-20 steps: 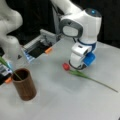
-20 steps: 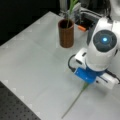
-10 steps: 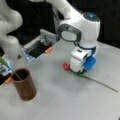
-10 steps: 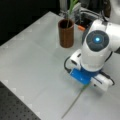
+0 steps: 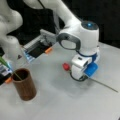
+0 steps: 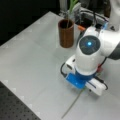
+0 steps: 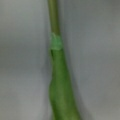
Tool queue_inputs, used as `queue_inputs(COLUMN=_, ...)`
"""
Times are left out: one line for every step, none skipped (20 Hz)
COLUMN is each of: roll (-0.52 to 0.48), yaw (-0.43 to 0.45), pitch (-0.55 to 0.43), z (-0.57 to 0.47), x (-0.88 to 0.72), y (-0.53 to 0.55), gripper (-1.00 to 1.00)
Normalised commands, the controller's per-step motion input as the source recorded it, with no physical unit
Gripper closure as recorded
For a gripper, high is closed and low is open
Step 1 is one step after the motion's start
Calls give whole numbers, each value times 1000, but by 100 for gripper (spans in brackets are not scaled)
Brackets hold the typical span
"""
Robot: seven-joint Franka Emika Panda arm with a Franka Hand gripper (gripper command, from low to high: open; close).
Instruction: Flower insertion into a vase
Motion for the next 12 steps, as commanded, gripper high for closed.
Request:
queue_inputs(roll=-191, yaw=81, pitch=73, z=-71, x=346, y=22, gripper=-100)
queue_inputs(roll=-199, yaw=84, pitch=76, z=-65, x=333, y=13, gripper=-100)
queue_inputs(roll=-207, yaw=88, pitch=74, z=-64, x=319, y=2, gripper=-100)
queue_inputs(roll=-216, yaw=89, pitch=73, z=-68, x=300, y=-1, gripper=-100)
queue_inputs(roll=-226, yaw=91, pitch=69, z=-76, x=279, y=4, gripper=-100)
queue_inputs(roll=-244, yaw=92, pitch=60, z=-79, x=262, y=17, gripper=-100)
queue_inputs(roll=-259, yaw=91, pitch=54, z=-82, x=250, y=31, gripper=-100)
queue_inputs(roll=-263, yaw=94, pitch=50, z=-80, x=243, y=42, gripper=-100)
queue_inputs(roll=-264, yaw=96, pitch=47, z=-74, x=237, y=50, gripper=-100)
queue_inputs(roll=-265, yaw=97, pitch=44, z=-60, x=234, y=57, gripper=-100)
queue_inputs(roll=-264, yaw=98, pitch=39, z=-44, x=232, y=63, gripper=-100)
queue_inputs(roll=-278, yaw=87, pitch=23, z=-37, x=235, y=62, gripper=-100)
